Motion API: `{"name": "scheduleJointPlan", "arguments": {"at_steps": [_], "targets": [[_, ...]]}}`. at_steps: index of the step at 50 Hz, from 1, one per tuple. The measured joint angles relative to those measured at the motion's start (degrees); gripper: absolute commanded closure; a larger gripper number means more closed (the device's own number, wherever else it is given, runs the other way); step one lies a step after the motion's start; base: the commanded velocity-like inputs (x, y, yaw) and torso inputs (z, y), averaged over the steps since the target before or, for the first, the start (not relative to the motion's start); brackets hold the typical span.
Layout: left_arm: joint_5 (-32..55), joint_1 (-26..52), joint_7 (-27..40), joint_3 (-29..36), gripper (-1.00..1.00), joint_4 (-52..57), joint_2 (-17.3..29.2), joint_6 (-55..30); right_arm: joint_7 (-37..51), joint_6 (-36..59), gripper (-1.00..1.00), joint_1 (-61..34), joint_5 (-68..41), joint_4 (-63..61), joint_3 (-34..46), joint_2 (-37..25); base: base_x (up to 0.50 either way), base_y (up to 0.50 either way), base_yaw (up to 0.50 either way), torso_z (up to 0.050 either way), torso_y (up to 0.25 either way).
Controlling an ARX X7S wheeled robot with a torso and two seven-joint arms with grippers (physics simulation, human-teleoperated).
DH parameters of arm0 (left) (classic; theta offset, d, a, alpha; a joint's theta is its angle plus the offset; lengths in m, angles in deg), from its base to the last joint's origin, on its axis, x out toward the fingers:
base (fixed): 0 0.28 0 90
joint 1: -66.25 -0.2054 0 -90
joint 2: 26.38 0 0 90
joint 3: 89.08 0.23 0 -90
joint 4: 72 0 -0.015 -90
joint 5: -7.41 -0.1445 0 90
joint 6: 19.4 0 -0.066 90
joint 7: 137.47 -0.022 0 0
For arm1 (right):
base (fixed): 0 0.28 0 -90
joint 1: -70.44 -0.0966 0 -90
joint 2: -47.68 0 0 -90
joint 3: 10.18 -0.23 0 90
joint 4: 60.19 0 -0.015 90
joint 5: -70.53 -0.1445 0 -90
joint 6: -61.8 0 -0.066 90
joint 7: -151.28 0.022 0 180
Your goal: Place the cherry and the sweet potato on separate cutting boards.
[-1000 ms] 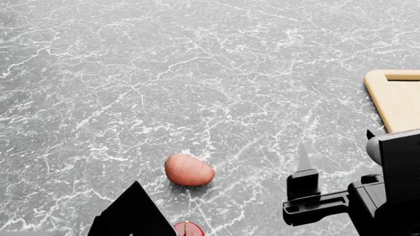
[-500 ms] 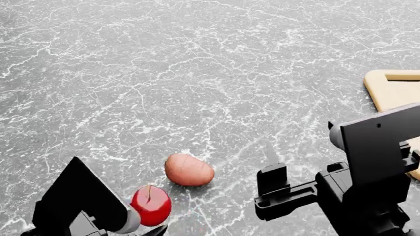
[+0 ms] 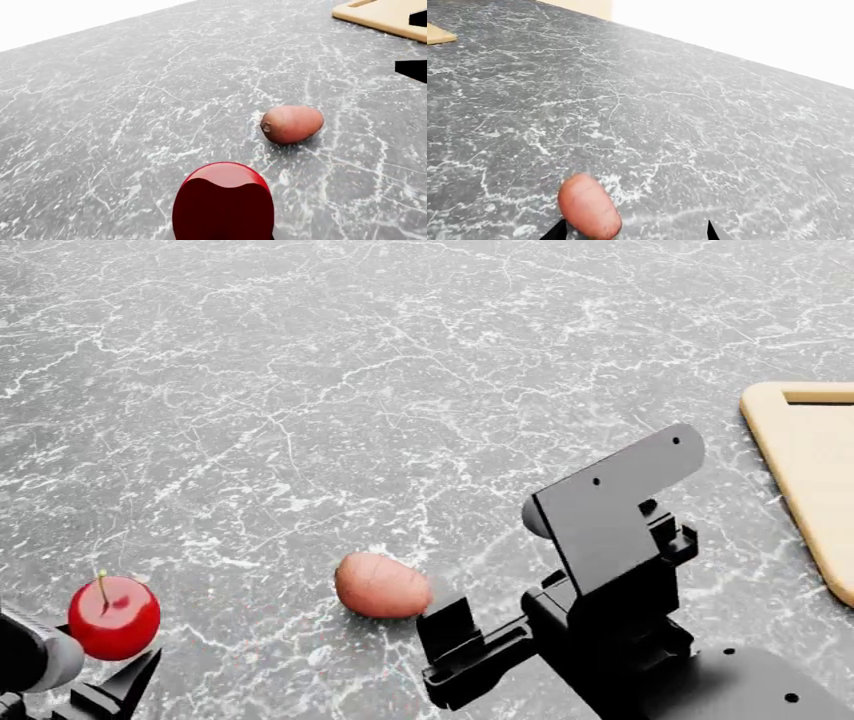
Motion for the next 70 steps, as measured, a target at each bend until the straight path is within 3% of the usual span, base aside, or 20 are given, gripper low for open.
{"name": "scheduleJointPlan", "arguments": {"at_steps": [26,46,47,70], "targets": [[3.6,-2.7,2.2,-2.7,1.00,1.0,3.8,2.1,-13.7,-13.0,-1.00,-15.6,8.5,30.6,23.3,7.2,0.00,0.00,0.00,0.000,0.000],[0.8,-4.7,0.1,-1.1,1.00,0.5,5.0,5.2,-20.0,-21.7,-1.00,-19.4,12.5,51.1,31.0,12.6,0.00,0.00,0.00,0.000,0.000],[0.8,-4.7,0.2,-1.0,1.00,0.5,5.1,5.3,-20.1,-21.6,1.00,-19.4,12.5,51.4,31.1,12.7,0.00,0.00,0.00,0.000,0.000],[-0.6,-1.8,-1.0,2.9,1.00,-1.2,4.7,7.0,-13.5,-16.8,1.00,-16.2,8.3,40.6,24.0,8.1,0.00,0.00,0.00,0.000,0.000]]}}
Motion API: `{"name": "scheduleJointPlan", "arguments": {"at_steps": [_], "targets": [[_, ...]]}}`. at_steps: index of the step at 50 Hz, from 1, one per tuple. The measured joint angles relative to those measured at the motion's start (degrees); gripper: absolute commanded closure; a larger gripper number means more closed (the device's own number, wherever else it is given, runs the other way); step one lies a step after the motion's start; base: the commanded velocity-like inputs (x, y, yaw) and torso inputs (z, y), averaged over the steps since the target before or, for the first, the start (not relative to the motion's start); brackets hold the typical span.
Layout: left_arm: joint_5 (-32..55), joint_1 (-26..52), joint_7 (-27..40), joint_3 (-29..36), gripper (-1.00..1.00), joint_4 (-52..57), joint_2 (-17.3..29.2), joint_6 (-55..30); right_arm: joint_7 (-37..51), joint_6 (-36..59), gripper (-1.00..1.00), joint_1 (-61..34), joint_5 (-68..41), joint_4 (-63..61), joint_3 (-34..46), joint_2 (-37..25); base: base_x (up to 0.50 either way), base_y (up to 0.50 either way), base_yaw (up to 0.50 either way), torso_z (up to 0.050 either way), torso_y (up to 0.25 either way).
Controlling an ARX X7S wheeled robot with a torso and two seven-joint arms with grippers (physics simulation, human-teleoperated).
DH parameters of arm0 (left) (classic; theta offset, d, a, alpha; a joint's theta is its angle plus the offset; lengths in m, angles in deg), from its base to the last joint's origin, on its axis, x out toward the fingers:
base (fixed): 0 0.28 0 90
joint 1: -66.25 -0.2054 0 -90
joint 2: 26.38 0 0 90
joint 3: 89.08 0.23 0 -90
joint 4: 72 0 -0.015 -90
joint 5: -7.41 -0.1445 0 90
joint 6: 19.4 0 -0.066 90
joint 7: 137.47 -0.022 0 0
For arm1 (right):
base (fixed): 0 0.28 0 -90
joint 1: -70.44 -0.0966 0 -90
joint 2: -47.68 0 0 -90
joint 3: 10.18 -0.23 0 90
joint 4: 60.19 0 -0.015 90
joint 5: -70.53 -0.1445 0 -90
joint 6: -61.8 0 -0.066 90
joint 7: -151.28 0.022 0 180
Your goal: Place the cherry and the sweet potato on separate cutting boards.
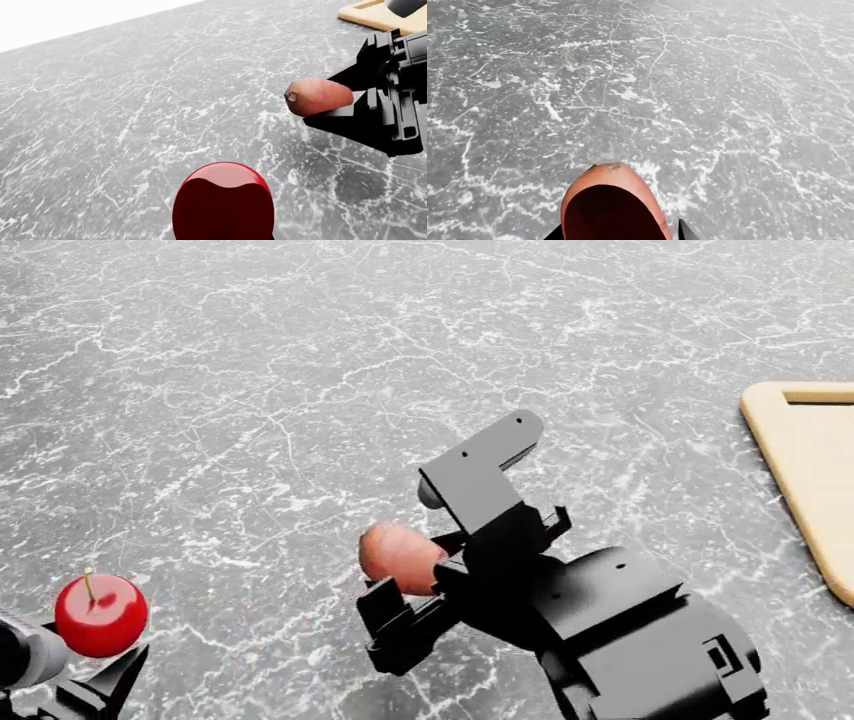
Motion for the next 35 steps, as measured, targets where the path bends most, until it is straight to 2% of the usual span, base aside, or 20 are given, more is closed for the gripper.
{"name": "scheduleJointPlan", "arguments": {"at_steps": [11,22,35], "targets": [[-2.4,1.8,-1.7,3.1,1.00,-1.4,-0.8,1.4,9.1,-1.8,1.00,2.6,0.9,-3.3,-7.9,-2.8,0.00,0.00,0.00,0.000,0.000],[-3.3,2.2,-2.4,4.3,1.00,-2.0,-0.9,2.4,16.6,-7.3,1.00,2.3,4.4,2.0,-13.1,-3.9,0.00,0.00,0.00,0.000,0.000],[-3.5,2.4,-2.3,5.3,1.00,-2.3,-0.9,3.1,20.1,-13.1,1.00,1.8,6.4,8.9,-16.5,-4.7,0.00,-0.02,0.00,0.000,0.001]]}}
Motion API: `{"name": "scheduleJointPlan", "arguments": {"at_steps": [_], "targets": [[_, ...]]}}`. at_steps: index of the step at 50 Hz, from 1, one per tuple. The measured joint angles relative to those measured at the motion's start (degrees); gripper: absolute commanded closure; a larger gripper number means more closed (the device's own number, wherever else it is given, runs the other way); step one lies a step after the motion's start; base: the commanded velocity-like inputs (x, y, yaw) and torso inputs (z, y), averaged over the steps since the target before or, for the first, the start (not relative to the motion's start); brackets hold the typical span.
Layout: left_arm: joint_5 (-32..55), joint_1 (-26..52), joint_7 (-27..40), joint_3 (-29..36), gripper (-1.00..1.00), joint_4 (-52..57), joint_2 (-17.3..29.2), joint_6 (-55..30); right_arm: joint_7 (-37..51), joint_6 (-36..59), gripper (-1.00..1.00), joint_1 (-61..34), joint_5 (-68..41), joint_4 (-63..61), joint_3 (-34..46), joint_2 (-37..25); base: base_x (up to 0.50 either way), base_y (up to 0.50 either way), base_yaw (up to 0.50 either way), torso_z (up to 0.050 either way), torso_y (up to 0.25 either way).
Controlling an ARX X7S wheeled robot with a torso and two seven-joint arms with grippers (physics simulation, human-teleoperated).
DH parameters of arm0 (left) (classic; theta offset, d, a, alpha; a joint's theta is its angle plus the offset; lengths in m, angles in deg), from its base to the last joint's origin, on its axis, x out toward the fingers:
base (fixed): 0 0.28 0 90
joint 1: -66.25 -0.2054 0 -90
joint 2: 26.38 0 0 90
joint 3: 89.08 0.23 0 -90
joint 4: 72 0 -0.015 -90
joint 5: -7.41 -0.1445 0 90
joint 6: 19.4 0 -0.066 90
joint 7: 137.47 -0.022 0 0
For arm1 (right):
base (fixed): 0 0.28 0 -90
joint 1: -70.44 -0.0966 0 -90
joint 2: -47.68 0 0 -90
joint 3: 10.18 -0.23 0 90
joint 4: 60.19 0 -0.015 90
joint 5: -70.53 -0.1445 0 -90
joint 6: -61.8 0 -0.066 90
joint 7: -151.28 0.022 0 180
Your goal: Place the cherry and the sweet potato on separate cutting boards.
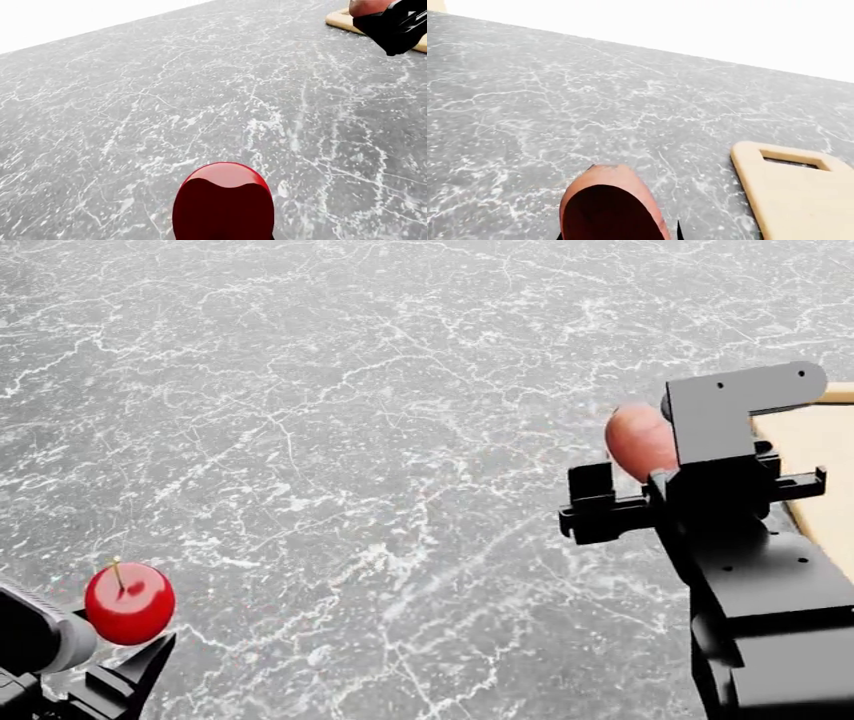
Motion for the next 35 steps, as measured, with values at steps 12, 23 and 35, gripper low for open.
{"name": "scheduleJointPlan", "arguments": {"at_steps": [12,23,35], "targets": [[0.2,0.2,0.2,0.4,1.00,-0.1,0.3,0.4,1.0,-1.6,1.00,0.4,0.2,1.2,-1.1,-0.7,0.00,-0.45,0.00,0.000,0.000],[0.6,0.4,0.5,0.9,1.00,-0.3,0.4,0.7,1.1,-1.8,1.00,0.8,0.1,1.6,-1.5,-1.1,0.02,-0.49,0.00,0.000,0.000],[0.5,0.6,0.6,1.6,1.00,-0.6,0.2,1.3,0.5,-2.0,1.00,0.2,0.5,3.9,-0.8,-1.0,0.05,-0.31,0.00,0.000,0.001]]}}
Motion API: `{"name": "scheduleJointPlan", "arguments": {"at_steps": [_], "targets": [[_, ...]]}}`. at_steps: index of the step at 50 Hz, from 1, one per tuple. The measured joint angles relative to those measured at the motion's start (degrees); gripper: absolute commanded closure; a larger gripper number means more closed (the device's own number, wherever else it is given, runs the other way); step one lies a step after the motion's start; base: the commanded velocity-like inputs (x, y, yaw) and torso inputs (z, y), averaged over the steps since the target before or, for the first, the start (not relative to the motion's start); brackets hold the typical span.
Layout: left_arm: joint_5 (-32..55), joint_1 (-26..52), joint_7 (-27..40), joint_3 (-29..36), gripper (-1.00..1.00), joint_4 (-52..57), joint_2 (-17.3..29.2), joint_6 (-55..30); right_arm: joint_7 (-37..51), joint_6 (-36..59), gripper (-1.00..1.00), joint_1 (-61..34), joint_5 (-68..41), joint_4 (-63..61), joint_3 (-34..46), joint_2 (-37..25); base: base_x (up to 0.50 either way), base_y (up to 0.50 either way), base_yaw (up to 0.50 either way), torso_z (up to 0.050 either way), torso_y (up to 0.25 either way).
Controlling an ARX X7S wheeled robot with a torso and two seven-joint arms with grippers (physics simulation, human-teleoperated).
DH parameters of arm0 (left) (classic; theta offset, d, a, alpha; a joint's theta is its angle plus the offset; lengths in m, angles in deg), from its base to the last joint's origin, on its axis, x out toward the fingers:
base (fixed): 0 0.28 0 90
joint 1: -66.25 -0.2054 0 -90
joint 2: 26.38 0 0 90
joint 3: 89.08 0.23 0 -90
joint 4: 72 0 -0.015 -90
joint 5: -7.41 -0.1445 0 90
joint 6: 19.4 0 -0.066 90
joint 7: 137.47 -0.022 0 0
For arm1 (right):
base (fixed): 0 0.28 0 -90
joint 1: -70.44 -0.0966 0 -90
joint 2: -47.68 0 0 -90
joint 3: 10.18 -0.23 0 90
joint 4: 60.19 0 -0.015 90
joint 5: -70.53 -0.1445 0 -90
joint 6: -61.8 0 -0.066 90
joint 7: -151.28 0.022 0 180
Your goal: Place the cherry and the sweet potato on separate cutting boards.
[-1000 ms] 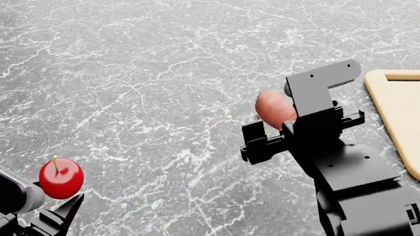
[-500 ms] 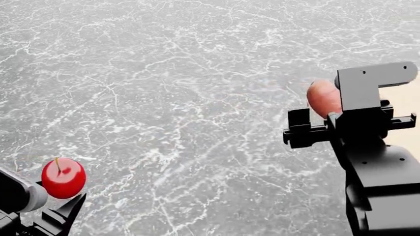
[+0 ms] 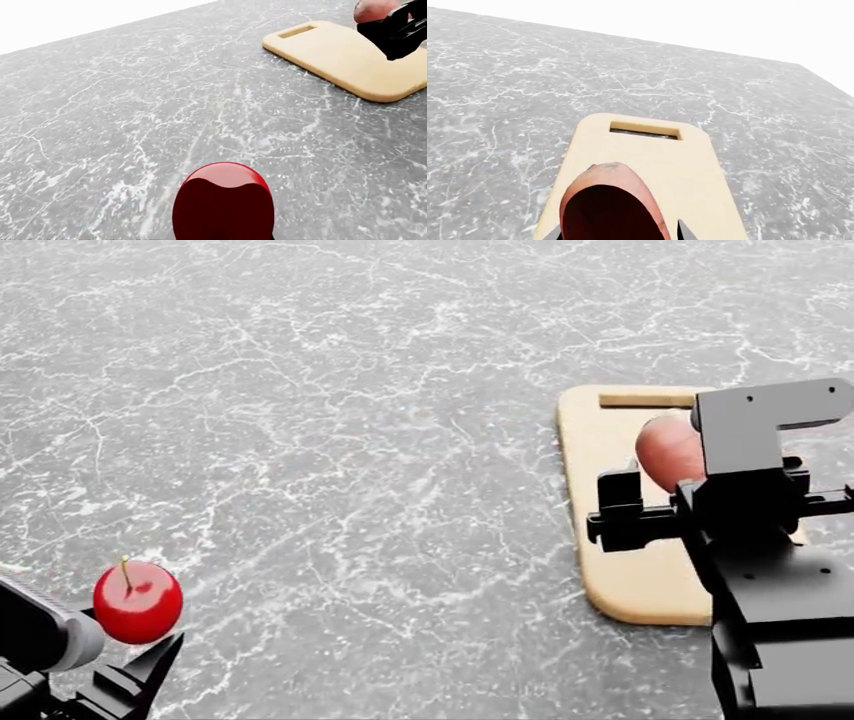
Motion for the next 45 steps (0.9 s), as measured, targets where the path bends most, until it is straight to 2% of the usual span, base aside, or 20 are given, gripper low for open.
{"name": "scheduleJointPlan", "arguments": {"at_steps": [20,36,37,45], "targets": [[0.7,0.0,0.9,-0.1,1.00,0.1,0.8,0.5,-2.9,-3.1,1.00,-3.9,1.7,12.9,3.7,4.1,0.00,0.00,0.00,0.000,0.000],[0.9,-0.1,1.2,0.3,1.00,0.0,1.2,1.1,-2.8,-2.6,1.00,-3.0,1.4,13.1,3.9,4.3,0.00,0.00,0.00,0.000,0.000],[0.9,-0.1,1.3,0.3,1.00,0.0,1.2,1.1,-2.8,-2.6,-1.00,-2.9,1.4,13.0,3.8,4.2,0.00,0.00,0.00,0.000,0.000],[1.5,0.5,1.9,0.6,1.00,0.2,1.2,1.0,-3.1,-1.8,-1.00,-2.7,1.5,12.3,3.9,4.0,0.00,0.00,0.00,0.000,0.000]]}}
